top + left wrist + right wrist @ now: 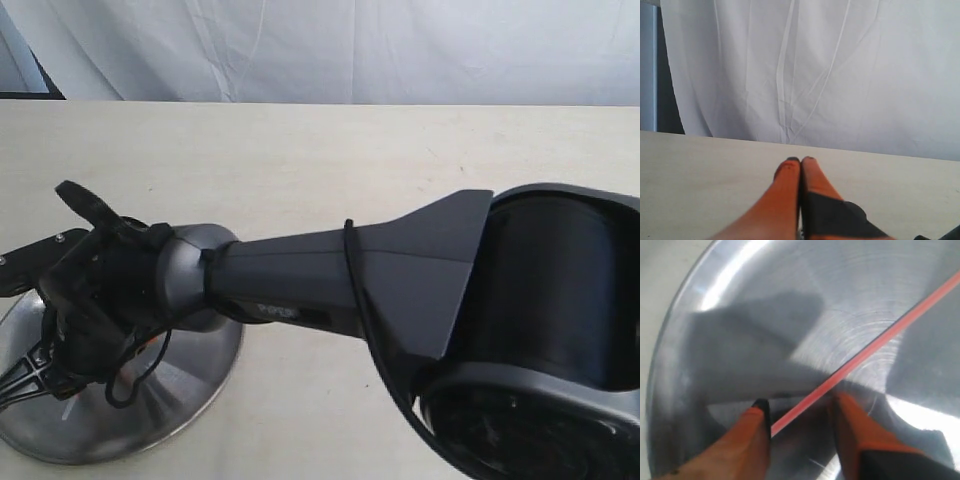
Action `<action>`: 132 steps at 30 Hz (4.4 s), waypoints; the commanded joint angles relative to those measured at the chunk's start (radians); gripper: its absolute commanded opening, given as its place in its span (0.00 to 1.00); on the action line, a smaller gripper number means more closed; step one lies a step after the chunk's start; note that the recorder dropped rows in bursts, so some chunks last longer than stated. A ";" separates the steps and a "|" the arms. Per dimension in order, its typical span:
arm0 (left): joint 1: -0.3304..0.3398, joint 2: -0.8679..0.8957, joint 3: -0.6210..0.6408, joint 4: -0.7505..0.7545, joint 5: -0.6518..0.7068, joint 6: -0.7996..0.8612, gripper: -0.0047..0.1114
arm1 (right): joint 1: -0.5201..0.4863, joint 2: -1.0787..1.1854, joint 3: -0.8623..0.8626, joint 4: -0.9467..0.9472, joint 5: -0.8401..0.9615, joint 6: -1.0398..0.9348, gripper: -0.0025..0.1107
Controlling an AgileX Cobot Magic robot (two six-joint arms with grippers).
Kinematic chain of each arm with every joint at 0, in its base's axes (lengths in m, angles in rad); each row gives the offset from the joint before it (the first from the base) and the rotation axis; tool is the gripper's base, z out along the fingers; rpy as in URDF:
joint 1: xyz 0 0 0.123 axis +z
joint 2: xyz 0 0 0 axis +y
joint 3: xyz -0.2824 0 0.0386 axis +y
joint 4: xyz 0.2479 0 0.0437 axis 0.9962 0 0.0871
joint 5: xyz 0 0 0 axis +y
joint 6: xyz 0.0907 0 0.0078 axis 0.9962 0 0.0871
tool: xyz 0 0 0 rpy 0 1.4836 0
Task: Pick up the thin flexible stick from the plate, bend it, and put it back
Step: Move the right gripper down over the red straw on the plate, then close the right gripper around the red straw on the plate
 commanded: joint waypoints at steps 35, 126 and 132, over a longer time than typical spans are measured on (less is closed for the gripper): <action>-0.002 -0.001 0.004 0.000 0.007 -0.001 0.04 | 0.010 -0.002 -0.006 -0.124 0.000 0.173 0.34; -0.002 -0.001 0.004 0.000 0.004 -0.001 0.04 | 0.008 -0.049 -0.003 -0.117 0.252 0.008 0.51; -0.002 -0.001 0.004 0.000 0.004 -0.001 0.04 | 0.010 -0.013 -0.003 -0.080 0.294 -0.011 0.51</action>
